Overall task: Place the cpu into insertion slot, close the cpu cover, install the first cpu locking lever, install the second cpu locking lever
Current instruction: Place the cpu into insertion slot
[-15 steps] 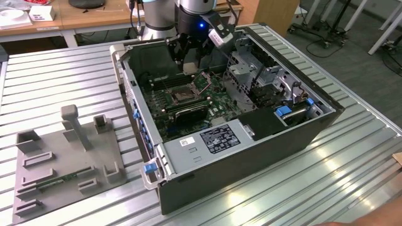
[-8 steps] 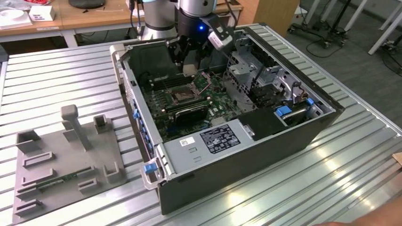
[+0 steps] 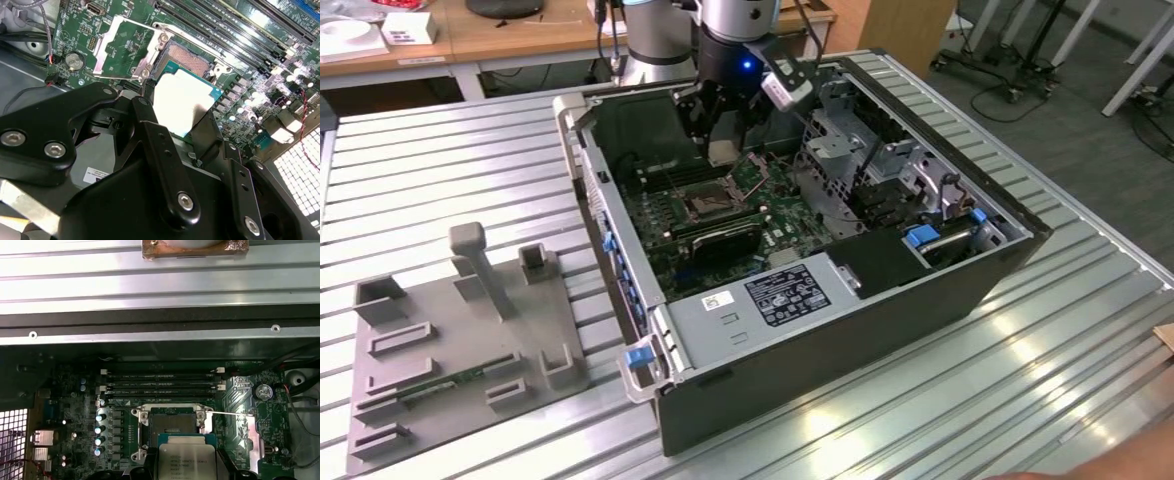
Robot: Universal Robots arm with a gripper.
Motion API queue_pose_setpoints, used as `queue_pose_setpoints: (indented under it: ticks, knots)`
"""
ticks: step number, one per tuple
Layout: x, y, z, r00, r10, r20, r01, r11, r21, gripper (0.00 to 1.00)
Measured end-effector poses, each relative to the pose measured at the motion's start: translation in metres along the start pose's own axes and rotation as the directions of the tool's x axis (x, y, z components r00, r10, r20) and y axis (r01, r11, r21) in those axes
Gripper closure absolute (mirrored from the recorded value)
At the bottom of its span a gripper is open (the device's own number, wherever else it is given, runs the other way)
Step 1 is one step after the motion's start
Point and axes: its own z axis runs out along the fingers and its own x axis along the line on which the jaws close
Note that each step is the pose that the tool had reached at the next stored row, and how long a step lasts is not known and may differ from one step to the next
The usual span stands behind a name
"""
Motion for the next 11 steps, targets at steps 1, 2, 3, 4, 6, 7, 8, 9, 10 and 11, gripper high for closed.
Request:
queue_pose_setpoints:
  ticks: [1, 2, 3, 4, 6, 7, 8, 9, 10, 11]
  knots:
    - [0.0, 0.0, 0.0, 1.0, 0.0, -0.0001, 0.0, 1.0, 0.0001, 0.46]
    - [0.0, 0.0, 0.0002, 1.0, 0.0, 0.0, 0.0, 1.0, -0.0001, 0.46]
    - [0.0, 0.0, 0.0003, 1.0, 0.0, 0.0, 0.0, 1.0, -0.0001, 0.46]
    - [0.0, 0.0, 0.0003, 1.0, 0.0, 0.0, 0.0, 1.0, -0.0001, 0.46]
    - [0.0, 0.0, 0.0004, 1.0, 0.0, 0.0001, 0.0, 1.0, -0.0002, 0.46]
    - [0.0, 0.0, 0.0009, 1.0, 0.0, 0.0006, 0.0, 1.0, -0.0005, 0.46]
    - [0.0001, -0.0001, 0.0013, 1.0, 0.0, 0.0012, 0.0, 1.0, -0.0006, 0.46]
    - [0.0002, -0.0002, 0.0016, 1.0, 0.0, 0.0017, 0.0, 1.0, -0.0003, 0.46]
    - [0.0003, -0.0002, 0.002, 1.0, 0.0, 0.0022, 0.0, 1.0, -0.0003, 0.46]
    - [0.0003, -0.0002, 0.0024, 1.0, 0.0, 0.0027, 0.0, 1.0, -0.0002, 0.46]
